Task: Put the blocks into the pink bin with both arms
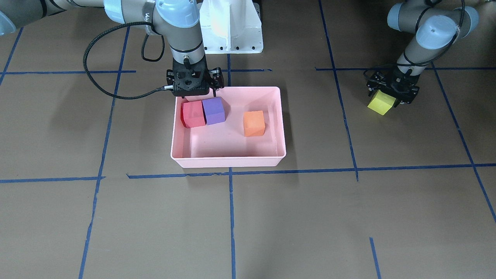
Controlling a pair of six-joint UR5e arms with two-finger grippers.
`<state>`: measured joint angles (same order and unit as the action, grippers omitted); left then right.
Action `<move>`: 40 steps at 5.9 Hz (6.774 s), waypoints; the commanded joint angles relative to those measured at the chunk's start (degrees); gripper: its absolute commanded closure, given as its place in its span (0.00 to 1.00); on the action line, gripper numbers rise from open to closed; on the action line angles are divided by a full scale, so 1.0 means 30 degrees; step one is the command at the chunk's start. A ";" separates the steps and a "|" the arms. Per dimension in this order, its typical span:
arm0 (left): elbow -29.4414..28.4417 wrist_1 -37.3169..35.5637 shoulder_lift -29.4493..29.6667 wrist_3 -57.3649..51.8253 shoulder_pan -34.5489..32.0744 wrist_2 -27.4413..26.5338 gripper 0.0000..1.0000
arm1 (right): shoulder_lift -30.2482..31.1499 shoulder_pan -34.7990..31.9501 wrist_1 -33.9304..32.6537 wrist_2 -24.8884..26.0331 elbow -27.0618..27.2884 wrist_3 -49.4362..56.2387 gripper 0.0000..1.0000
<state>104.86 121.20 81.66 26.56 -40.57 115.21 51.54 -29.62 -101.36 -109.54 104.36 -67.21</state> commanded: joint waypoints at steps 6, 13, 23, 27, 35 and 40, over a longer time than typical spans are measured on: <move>0.3391 -0.6347 0.5152 0.4466 -0.1299 0.1587 0.57 | 0.1797 -0.2918 0.0035 -0.1827 0.1535 0.6066 0.00; -0.5757 -1.1614 2.0647 1.4224 0.2681 -0.1048 0.38 | 0.8039 -1.1770 0.0006 -0.7310 0.1598 2.1542 0.00; 0.0000 -1.1339 0.3418 -0.7849 -1.2437 0.7025 0.00 | 1.8181 -1.9741 0.3463 -0.7870 0.0543 2.7384 0.00; -0.0266 -1.1365 -0.0733 -1.1784 -1.6151 0.6949 0.00 | 1.7626 -1.9863 0.3316 -0.8369 0.0896 2.7062 0.00; -0.0382 -1.1571 -0.1527 -1.1783 -1.6241 0.5747 0.00 | 1.7802 -1.9863 0.3434 -0.8369 0.0720 2.6974 0.00; -0.0353 -1.1571 -0.1527 -1.1783 -1.6271 0.5747 0.00 | 1.7802 -1.9863 0.3434 -0.8369 0.0749 2.6974 0.00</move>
